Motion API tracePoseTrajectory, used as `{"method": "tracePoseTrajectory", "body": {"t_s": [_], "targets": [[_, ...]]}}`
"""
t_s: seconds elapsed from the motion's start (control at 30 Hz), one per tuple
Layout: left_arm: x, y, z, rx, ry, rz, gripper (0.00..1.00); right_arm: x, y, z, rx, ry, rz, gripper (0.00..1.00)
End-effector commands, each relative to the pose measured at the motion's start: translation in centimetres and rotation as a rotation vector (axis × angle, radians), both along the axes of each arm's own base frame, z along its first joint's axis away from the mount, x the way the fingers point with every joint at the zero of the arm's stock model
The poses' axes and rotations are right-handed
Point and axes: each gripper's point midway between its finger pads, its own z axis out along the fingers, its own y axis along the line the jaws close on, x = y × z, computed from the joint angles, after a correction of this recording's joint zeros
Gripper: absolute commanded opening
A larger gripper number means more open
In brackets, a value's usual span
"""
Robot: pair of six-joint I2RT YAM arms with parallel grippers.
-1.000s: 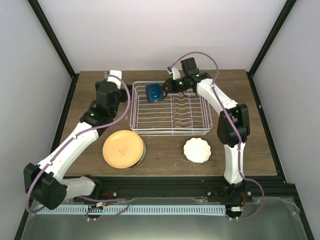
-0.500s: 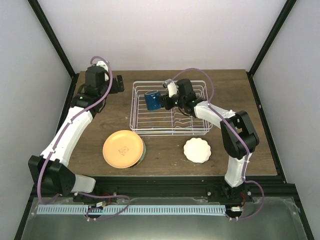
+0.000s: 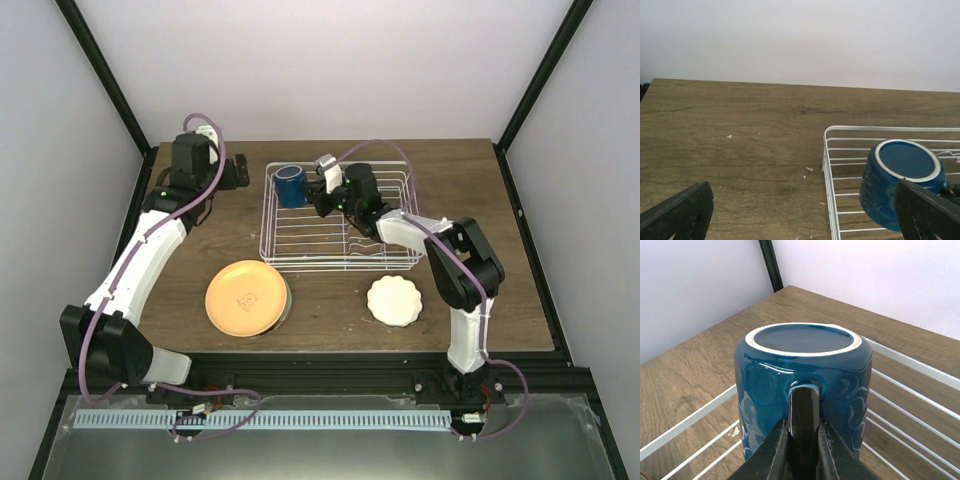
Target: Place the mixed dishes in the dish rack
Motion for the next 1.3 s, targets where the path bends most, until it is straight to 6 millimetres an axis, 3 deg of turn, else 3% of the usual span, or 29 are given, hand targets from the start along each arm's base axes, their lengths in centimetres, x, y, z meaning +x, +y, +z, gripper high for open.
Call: {"method": "tracePoseTrajectory", "body": {"t_s": [0.0,0.37,0.97,1.27], "targets": [[0.2,0.4,-0.8,-0.007,0.017,-0.005,1.00,0.9,2.6,4.1,0.075,-0.163,0.036,0.01],[0.4,1.6,-1.4,-0.003,0.034,0.010,1.00,3.0,3.6,2.9,0.050,-0.231,0.010,0.01],[0.5,1.8,-2.7,0.000,0.065,0.006,1.00,4.5,3.3,-1.4,-0.020,-0.253,-0.040,0.01],[0.6,1.8,-3.3,-0.006,0.077,0.010,1.00,4.4,3.0,-2.1,-0.074,-0.226,-0.042,0.18]]}}
